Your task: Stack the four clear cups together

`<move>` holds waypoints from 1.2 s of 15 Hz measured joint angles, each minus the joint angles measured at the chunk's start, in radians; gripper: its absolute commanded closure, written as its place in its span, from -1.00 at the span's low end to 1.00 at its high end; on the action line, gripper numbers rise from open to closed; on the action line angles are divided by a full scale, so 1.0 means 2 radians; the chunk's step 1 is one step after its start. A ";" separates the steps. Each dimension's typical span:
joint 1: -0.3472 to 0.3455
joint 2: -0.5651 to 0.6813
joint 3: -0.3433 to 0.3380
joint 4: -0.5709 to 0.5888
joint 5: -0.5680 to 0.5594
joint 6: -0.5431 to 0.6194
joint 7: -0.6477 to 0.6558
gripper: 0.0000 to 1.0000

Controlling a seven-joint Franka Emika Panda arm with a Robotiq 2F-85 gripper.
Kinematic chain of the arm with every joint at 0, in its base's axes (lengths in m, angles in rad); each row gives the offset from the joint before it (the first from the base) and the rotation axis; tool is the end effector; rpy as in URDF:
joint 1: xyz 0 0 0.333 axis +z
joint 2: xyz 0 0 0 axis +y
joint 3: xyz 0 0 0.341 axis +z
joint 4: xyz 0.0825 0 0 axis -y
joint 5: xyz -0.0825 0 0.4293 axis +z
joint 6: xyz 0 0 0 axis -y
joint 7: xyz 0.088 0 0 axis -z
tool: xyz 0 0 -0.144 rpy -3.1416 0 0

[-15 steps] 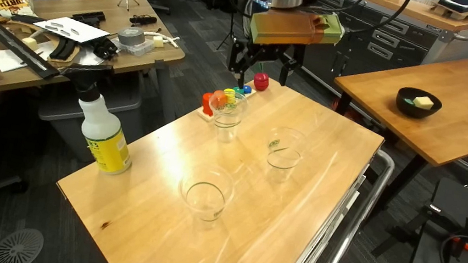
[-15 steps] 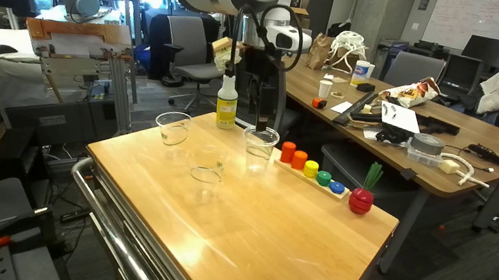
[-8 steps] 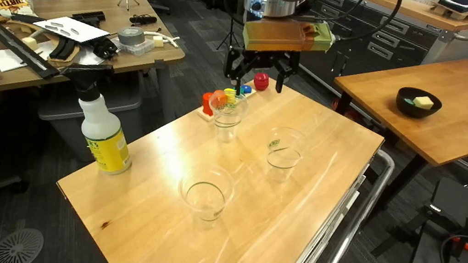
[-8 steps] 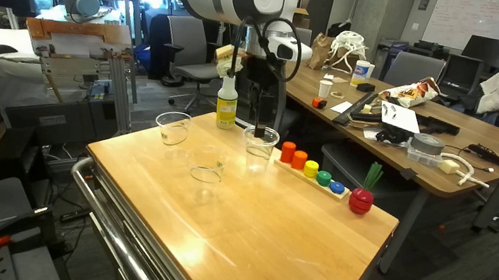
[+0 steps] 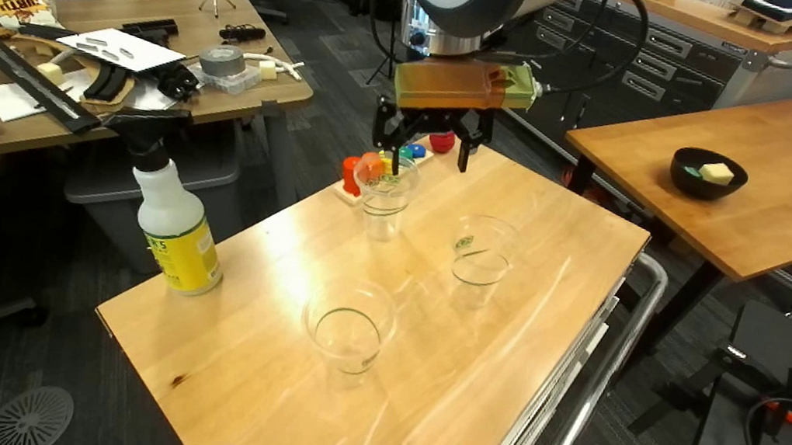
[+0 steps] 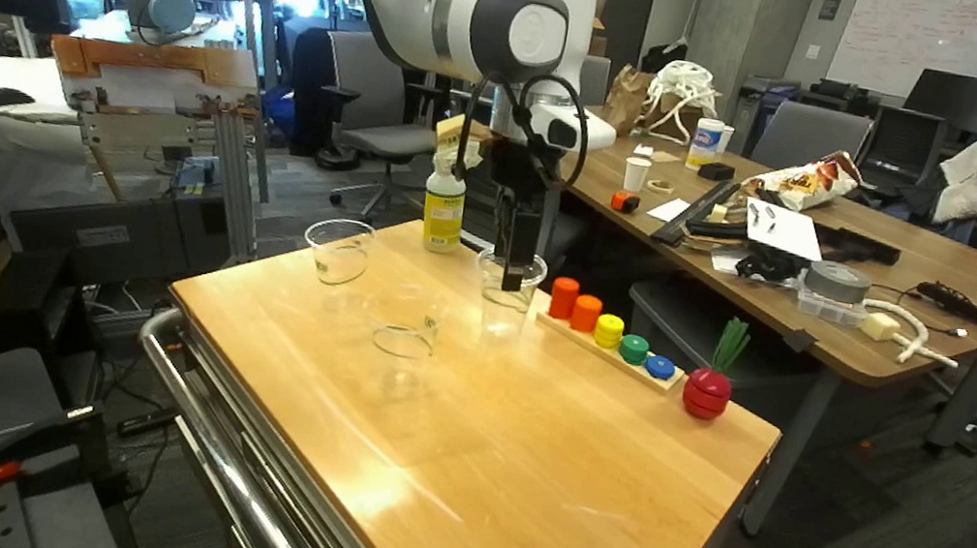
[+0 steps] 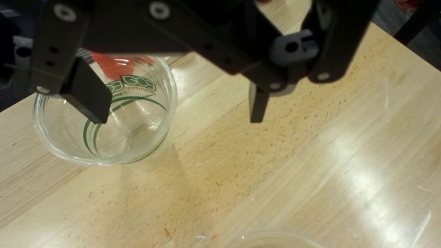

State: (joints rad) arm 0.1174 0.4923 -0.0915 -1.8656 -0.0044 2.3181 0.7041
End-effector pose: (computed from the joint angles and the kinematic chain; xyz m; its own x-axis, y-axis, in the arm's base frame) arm 0.6775 0.0190 0.2026 0.7868 -0.6172 0.0009 -0.6161 -0.7854 0.0600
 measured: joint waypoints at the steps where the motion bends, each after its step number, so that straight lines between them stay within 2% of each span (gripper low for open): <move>1: 0.000 0.006 0.000 0.004 0.001 0.000 0.003 -0.46; 3: 0.000 0.016 0.000 0.013 0.004 0.001 0.011 -0.37; 9: 0.000 0.037 -0.001 0.032 0.008 0.001 0.029 0.59; 11: 0.000 0.040 -0.001 0.032 0.008 0.002 0.032 0.83; 13: 0.000 0.042 -0.001 0.032 0.008 0.003 0.034 0.91; 15: 0.000 0.041 -0.001 0.034 0.008 0.007 0.035 0.83; 18: 0.000 0.038 -0.001 0.037 0.009 0.011 0.035 0.91</move>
State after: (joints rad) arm 0.1179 0.5682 -0.0934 -1.7924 0.0140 2.3395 0.7739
